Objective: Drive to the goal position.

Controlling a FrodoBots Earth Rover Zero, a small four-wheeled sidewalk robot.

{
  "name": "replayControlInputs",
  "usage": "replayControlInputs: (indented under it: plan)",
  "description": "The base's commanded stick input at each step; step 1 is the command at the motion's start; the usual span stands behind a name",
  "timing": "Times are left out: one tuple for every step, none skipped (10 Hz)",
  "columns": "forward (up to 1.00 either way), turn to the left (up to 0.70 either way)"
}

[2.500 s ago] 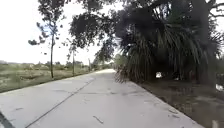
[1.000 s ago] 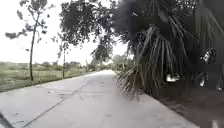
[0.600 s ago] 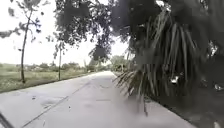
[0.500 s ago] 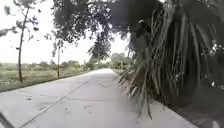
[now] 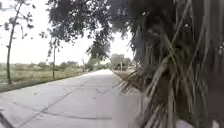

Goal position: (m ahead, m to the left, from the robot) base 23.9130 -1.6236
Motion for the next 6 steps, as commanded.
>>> replayControlInputs:
  plan:
    - [1.00, 0.00]
    - [1.00, 0.00]
    - [1.00, 0.00]
    - [1.00, 0.00]
    - [1.00, 0.00]
    - [1.00, 0.00]
